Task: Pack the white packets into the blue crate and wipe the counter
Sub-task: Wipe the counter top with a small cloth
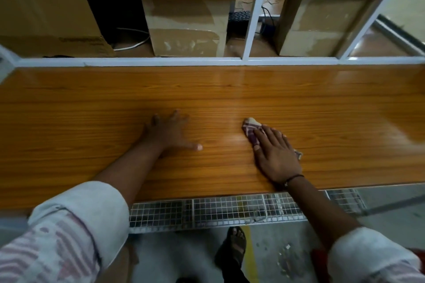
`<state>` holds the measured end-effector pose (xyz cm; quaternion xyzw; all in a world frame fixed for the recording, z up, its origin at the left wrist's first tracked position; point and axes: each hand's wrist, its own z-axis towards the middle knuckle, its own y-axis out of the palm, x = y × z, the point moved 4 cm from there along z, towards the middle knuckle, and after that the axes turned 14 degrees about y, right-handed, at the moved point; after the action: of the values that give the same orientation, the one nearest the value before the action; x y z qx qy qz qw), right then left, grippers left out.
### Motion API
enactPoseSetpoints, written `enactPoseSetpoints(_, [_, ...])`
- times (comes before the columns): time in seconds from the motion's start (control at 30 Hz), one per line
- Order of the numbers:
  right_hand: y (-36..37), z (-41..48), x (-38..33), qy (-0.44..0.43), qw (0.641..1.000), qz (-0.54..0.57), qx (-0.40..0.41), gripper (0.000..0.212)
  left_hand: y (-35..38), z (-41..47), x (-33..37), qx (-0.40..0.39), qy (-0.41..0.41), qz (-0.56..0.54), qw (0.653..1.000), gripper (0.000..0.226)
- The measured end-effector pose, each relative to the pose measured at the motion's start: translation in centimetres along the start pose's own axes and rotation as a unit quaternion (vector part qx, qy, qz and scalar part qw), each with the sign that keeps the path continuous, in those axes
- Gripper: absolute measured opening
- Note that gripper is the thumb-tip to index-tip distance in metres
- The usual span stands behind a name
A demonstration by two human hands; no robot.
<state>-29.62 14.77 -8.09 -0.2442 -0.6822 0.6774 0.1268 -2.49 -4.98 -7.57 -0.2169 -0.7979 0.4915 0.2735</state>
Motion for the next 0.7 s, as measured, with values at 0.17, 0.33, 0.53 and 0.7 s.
enactPoseSetpoints(0.17, [0.3,-0.9,-0.7,-0.02,1.0,-0.009,-0.001,0.061,0.3,1.8,5.6,-0.137,0.031,0.008,0.99,0.166])
enactPoseSetpoints(0.33, [-0.2,0.8,-0.6,-0.075,0.997,-0.003,-0.014,0.059,-1.0,3.4,7.1,-0.153,-0.017,-0.005,0.988,0.153])
enactPoseSetpoints(0.53, [-0.7,13.9,-1.2,-0.015,1.0,0.017,-0.007,0.06,-1.1,4.5,7.2,-0.145,-0.034,-0.013,0.989,0.156])
enactPoseSetpoints(0.7, [0.0,22.4,-10.5,-0.098,0.994,0.022,-0.034,0.057,-0.3,5.0,6.8,-0.115,-0.026,-0.018,0.993,0.157])
